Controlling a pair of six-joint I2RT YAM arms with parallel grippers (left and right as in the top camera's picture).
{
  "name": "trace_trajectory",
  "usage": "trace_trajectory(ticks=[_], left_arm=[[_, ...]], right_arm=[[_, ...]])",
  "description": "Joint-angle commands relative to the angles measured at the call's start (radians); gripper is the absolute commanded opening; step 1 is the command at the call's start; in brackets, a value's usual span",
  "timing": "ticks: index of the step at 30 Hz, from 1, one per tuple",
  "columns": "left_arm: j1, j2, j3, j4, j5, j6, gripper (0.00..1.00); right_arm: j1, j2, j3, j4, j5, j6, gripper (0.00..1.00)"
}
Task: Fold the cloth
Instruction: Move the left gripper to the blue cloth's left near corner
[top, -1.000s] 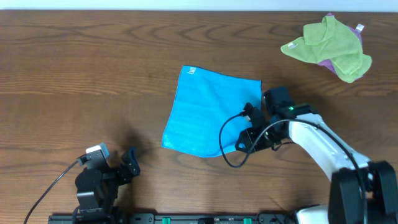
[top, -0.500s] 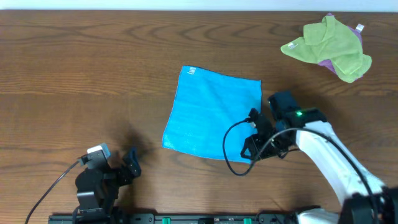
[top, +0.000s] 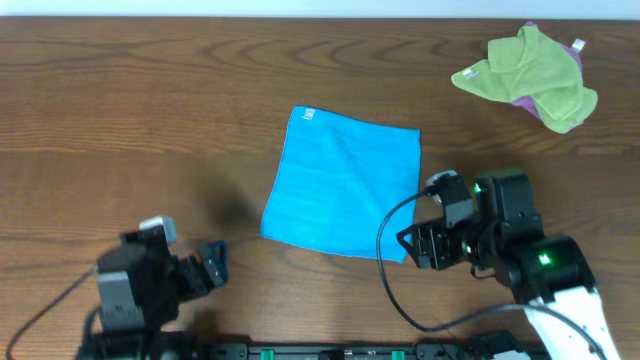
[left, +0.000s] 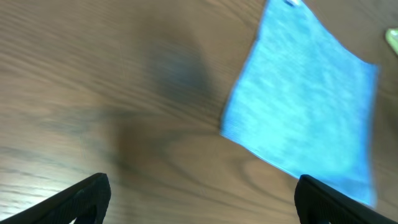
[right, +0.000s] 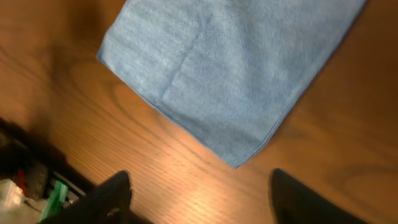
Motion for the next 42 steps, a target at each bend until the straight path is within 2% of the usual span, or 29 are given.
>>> trace_trajectory(ticks=[1,5,12,15,19,21,24,29,34,42], left_arm=[[0.002,0.167,0.079,-0.015,0.126,0.011,0.96],[0.002,0.368,0.135,-0.011,0.200,0.011,0.96],[0.002,0.615,0.184,0.001,0.291,0.014,0.96],[0.002,0.689,0.192,0.039,0.297,0.007,0.96],[0.002,0.743,0.192,0.071,0.320,-0.080,0.96],[-0.004,0.753,0.192,0.105,0.364,-0.004,0.96],[-0.034,0.753,0.193,0.151,0.296,0.010,0.96],[-0.137,0.772,0.200,0.139,0.083,-0.028,0.96],[-0.255,0.843,0.200,0.140,-0.026,-0.068,0.96],[-0.292,0.996,0.200,0.254,-0.012,-0.116,0.96]], right_arm=[[-0.005,-0.065,-0.044,-0.008,0.013,0.085,0.82],[-0.005,-0.158,-0.097,-0.008,0.017,0.144,0.86],[-0.005,-0.274,-0.159,-0.011,0.041,0.230,0.88],[-0.005,-0.305,-0.193,-0.009,0.047,0.267,0.89],[-0.005,-0.311,-0.213,0.005,0.046,0.292,0.89],[-0.005,-0.311,-0.214,0.012,0.047,0.291,0.90],[-0.005,-0.311,-0.214,0.031,0.047,0.291,0.92],[-0.005,-0.311,-0.218,0.038,0.077,0.291,0.95],[-0.005,-0.311,-0.250,0.055,0.084,0.300,0.96],[-0.005,-0.311,-0.348,0.130,0.083,0.372,0.97]])
